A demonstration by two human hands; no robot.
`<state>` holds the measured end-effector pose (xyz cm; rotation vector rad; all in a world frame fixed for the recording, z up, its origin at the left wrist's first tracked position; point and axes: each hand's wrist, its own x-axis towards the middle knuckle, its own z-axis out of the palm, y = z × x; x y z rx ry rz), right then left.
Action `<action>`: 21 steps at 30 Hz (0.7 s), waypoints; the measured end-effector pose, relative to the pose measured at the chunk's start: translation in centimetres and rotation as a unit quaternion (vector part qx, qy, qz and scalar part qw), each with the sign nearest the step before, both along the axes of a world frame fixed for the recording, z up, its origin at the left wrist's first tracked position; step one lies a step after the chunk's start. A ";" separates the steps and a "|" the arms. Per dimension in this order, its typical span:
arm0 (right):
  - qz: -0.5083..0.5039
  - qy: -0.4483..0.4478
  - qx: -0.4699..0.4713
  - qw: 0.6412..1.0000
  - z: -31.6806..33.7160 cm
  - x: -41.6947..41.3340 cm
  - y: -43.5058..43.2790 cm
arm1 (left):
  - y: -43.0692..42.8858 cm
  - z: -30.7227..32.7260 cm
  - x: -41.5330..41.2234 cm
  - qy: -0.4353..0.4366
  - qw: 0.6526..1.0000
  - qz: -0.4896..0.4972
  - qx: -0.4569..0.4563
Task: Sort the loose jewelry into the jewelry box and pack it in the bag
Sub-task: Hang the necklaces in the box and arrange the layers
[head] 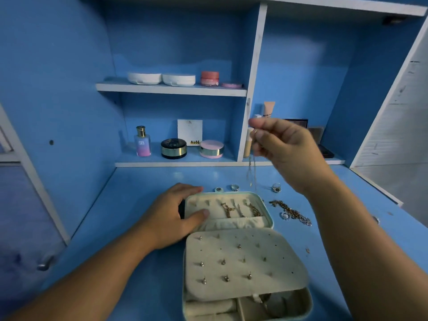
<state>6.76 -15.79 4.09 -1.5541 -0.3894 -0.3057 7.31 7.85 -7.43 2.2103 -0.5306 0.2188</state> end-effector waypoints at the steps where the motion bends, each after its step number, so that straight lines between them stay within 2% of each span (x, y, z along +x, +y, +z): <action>1: 0.022 0.009 -0.002 1.000 -0.6 -0.1 0.5 | -0.1 0.1 0.0 -0.007 1.000 0.003 -0.014; 5: 0.099 0.060 -0.019 0.993 -3.5 -0.6 1.9 | -0.9 0.6 -0.5 -0.023 0.998 -0.022 -0.050; 8: 0.143 0.078 -0.048 0.985 -4.8 -0.8 2.6 | -1.4 0.9 -0.8 0.002 0.997 -0.052 -0.052; 13: 0.161 0.088 -0.046 0.982 -5.1 -1.2 2.7 | -1.7 1.1 -1.1 0.042 0.994 -0.074 -0.065; 16: 0.151 0.089 -0.046 0.983 -5.0 -1.0 2.2 | -2.1 1.3 -1.3 0.045 0.992 -0.065 -0.098; 21: 0.050 0.075 -0.074 0.993 -5.1 0.1 0.5 | -2.0 1.4 -1.4 0.033 0.990 -0.029 -0.135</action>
